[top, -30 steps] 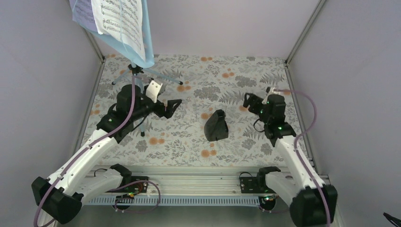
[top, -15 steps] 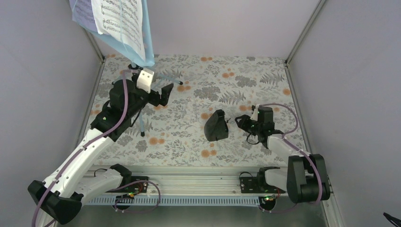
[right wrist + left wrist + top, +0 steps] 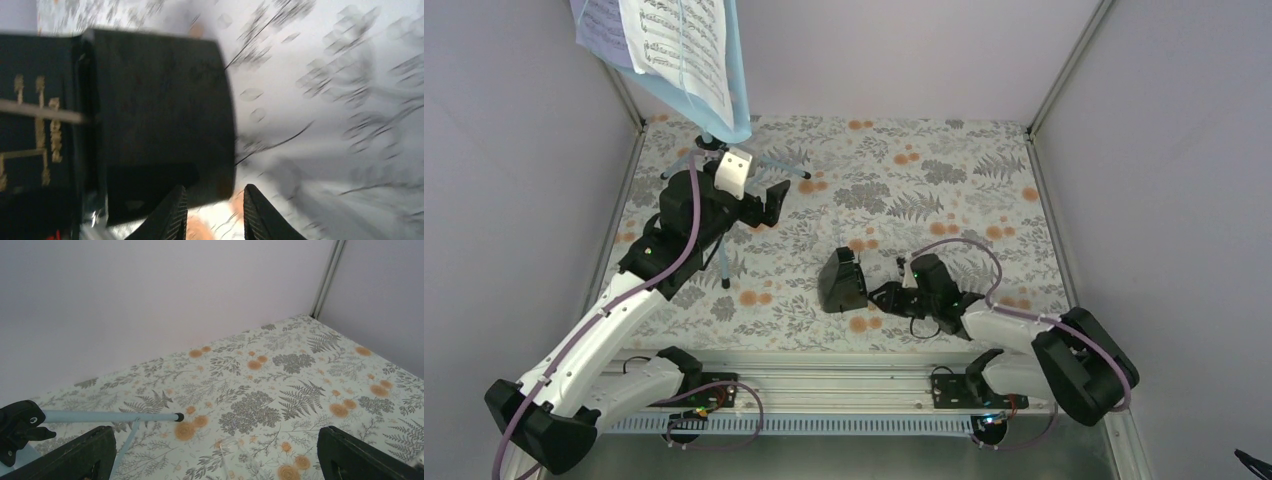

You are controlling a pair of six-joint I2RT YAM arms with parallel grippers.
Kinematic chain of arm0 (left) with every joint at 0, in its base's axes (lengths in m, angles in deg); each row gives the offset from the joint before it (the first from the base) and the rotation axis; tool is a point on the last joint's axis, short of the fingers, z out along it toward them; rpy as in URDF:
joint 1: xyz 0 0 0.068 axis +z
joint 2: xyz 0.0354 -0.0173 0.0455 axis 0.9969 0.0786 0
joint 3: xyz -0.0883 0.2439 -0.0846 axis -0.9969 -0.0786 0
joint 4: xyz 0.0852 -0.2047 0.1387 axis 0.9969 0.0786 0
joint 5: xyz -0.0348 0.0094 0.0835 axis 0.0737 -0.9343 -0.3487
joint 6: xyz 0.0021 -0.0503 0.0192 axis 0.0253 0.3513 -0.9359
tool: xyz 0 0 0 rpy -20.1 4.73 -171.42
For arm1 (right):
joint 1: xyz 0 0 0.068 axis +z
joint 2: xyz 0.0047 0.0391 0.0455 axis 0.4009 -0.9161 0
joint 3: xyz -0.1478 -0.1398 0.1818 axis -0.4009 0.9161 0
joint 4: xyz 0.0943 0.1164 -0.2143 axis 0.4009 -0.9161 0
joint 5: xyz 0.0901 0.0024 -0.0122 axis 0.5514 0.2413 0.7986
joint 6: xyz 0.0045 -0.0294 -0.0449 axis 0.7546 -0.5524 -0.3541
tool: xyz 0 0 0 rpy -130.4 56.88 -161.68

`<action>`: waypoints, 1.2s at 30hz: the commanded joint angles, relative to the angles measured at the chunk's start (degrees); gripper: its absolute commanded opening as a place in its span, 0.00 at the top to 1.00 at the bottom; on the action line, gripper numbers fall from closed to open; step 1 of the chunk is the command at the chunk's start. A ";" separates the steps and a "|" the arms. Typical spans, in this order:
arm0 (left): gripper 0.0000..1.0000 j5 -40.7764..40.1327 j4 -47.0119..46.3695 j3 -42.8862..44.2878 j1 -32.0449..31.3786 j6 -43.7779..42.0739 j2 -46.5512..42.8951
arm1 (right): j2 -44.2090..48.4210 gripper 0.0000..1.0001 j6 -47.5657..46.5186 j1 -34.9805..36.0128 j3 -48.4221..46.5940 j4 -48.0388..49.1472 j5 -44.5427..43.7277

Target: Pack up the instrument practice props

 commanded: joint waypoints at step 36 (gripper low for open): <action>0.00 0.47 -1.14 -2.02 0.23 -0.73 1.59 | -33.32 0.52 -29.03 -8.48 -35.05 -11.79 30.96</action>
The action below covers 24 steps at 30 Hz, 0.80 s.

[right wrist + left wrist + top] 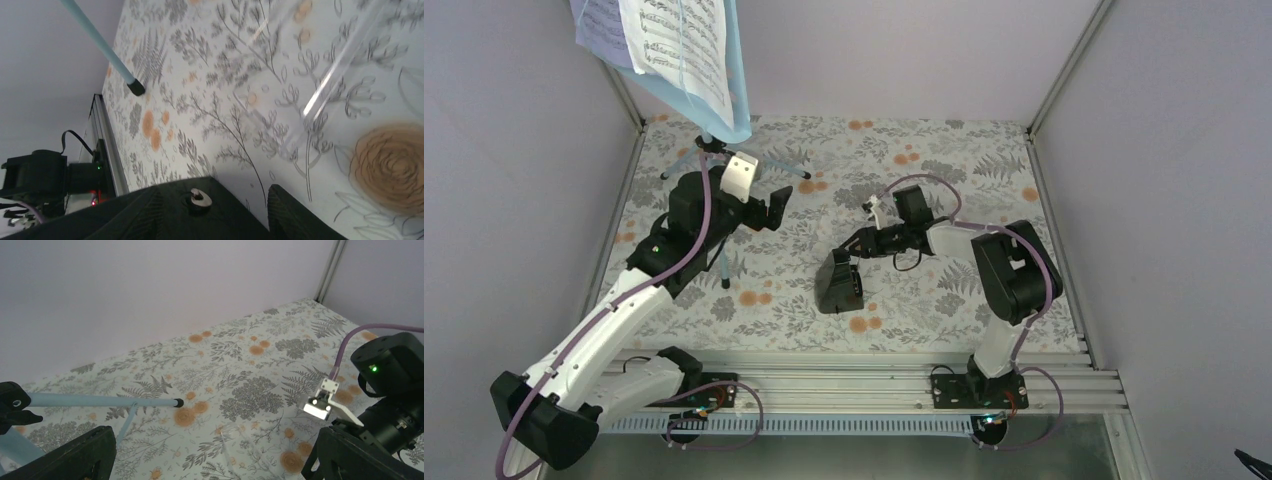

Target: Pack up the instrument practice props

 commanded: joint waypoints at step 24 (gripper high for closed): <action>0.00 -0.42 -1.60 -0.79 0.23 -0.46 -0.64 | 39.68 0.09 -1.81 1.97 14.21 -7.78 -15.09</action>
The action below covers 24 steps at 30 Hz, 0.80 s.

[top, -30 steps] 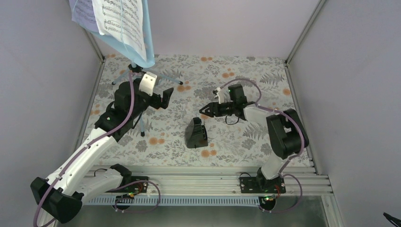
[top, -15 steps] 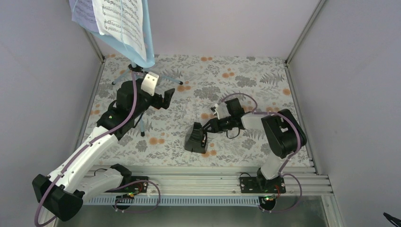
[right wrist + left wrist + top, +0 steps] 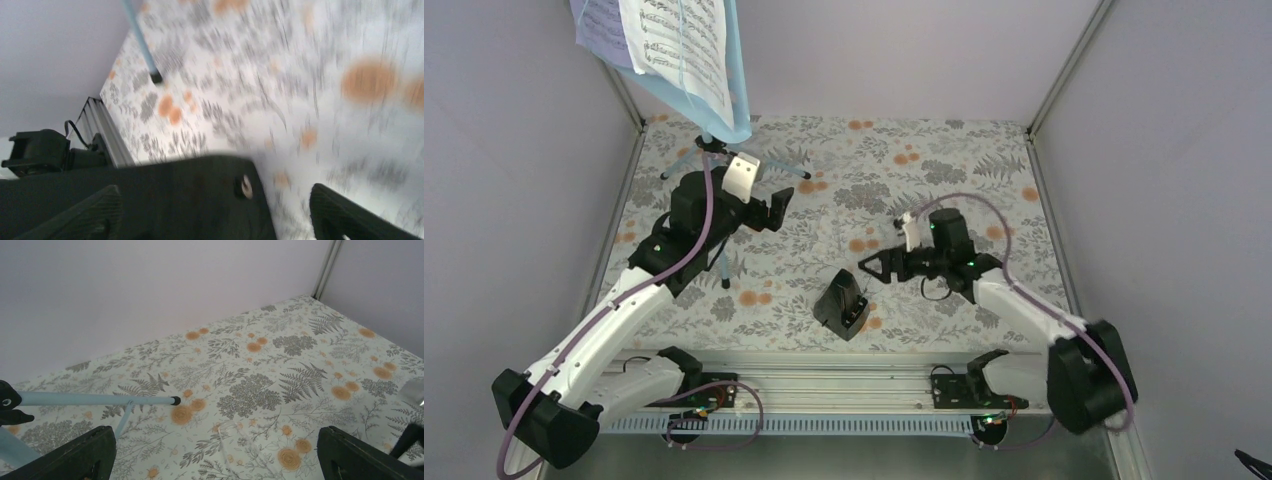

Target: Pack up the instrument practice props

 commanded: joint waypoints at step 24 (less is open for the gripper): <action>0.00 -0.66 -1.44 -0.67 0.23 -0.55 -0.03 | 0.65 0.14 -16.57 28.93 -19.56 -15.84 -30.58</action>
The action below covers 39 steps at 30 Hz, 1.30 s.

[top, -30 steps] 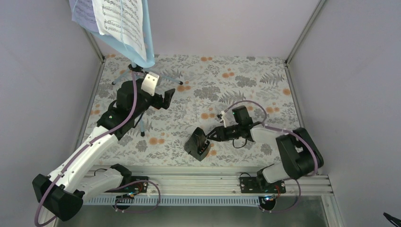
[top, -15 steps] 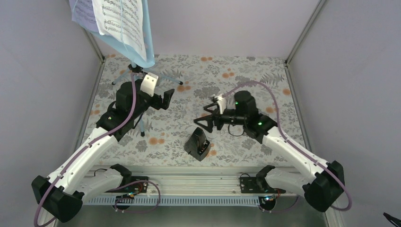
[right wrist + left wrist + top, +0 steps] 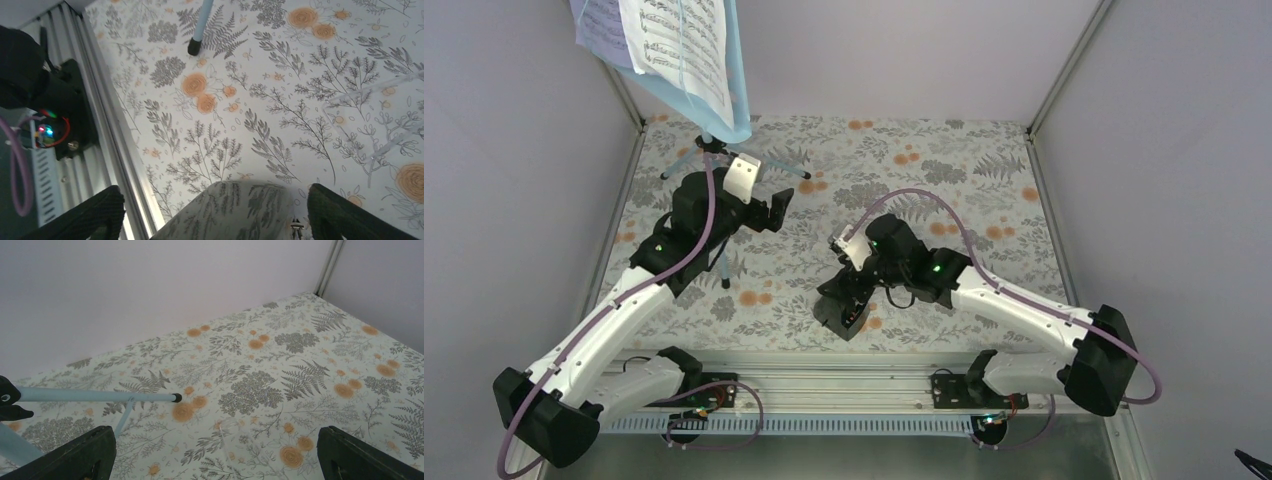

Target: Pack up the instrument practice props

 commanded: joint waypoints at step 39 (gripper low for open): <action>0.00 -0.78 -0.98 -0.20 0.23 -0.02 -1.60 | -4.09 0.53 38.50 -3.54 -1.55 0.83 -49.28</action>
